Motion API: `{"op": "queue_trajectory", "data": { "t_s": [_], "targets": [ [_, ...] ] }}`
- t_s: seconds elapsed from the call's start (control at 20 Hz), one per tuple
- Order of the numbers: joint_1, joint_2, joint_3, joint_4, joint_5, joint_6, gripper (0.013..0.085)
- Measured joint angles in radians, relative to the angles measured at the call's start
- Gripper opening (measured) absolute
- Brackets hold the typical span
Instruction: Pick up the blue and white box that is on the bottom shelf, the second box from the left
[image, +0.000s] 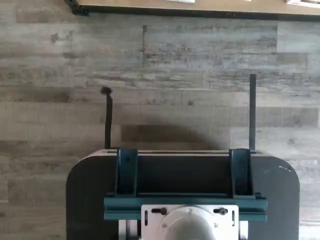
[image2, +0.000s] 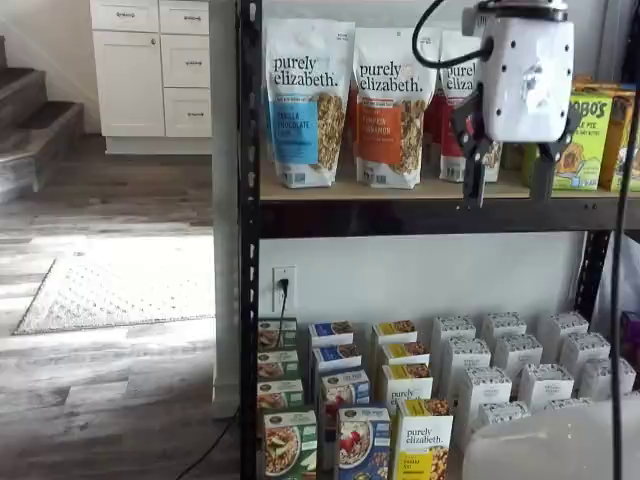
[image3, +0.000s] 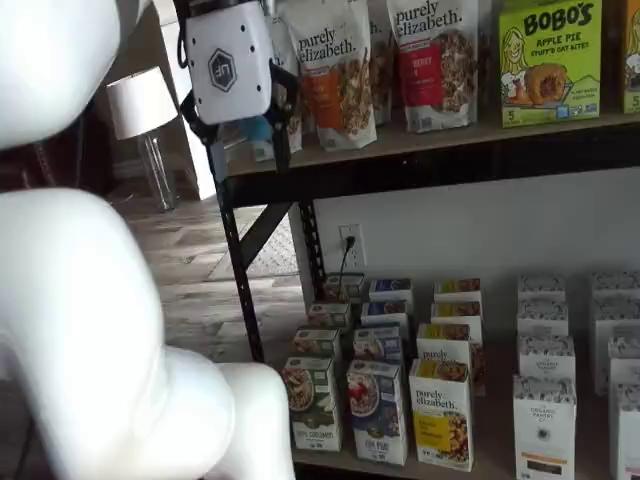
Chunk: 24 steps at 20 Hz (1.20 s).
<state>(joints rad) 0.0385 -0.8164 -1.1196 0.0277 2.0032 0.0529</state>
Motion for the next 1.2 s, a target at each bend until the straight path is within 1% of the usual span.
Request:
{"op": "queue_trajectory", "data": {
  "t_s": [0.15, 0.45, 0.65, 1.0, 1.2],
  "targets": [
    [0.015, -0.013, 0.045, 0.003, -0.038, 0.016, 0.0850],
    [0.027, -0.037, 0.149, 0.028, -0.113, 0.035, 0.0850],
    [0.050, -0.052, 0.225, 0.019, -0.166, 0.054, 0.0850],
    [0.073, -0.094, 0.384, 0.003, -0.315, 0.071, 0.0850],
    [0.074, -0.110, 0.468, 0.012, -0.407, 0.071, 0.0850]
  ]
}}
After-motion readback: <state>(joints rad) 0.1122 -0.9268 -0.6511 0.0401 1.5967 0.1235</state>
